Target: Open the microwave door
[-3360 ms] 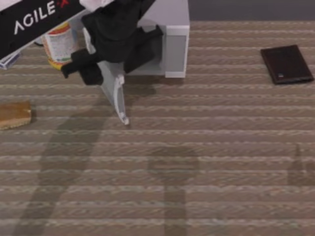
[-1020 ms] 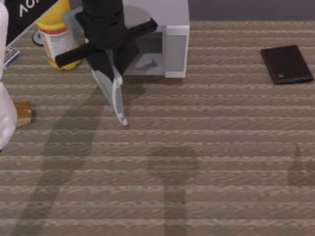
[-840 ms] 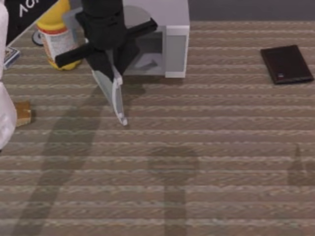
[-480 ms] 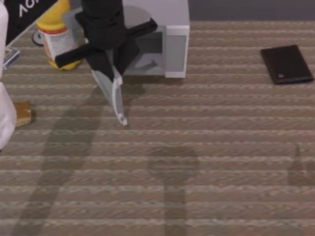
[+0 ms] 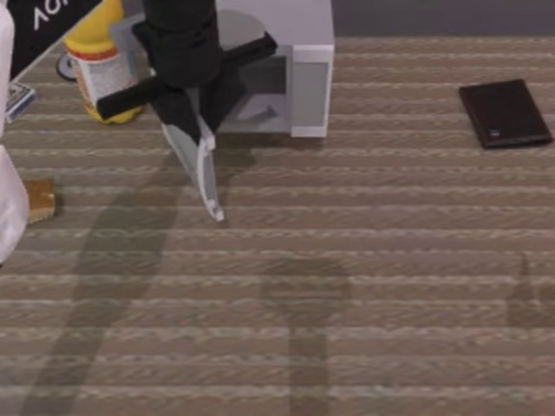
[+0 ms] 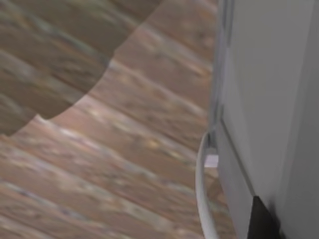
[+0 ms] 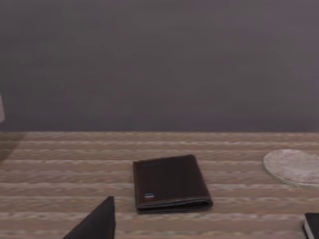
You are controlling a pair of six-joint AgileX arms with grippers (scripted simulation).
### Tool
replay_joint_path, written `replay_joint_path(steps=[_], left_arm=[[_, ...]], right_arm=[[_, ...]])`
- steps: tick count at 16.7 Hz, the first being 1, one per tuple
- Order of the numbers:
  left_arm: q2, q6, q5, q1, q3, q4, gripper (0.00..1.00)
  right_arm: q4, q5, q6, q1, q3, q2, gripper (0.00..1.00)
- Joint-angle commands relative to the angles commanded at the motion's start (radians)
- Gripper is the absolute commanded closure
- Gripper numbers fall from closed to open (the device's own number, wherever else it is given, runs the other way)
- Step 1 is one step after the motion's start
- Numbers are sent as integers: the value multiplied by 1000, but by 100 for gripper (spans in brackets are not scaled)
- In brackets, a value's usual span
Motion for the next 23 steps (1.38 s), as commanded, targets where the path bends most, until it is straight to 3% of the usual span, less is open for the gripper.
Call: replay_joint_path(steps=[23], left_arm=[[-96, 52, -1, 41, -156, 60, 100]], right_arm=[[0, 0, 0, 0, 0, 0, 0]])
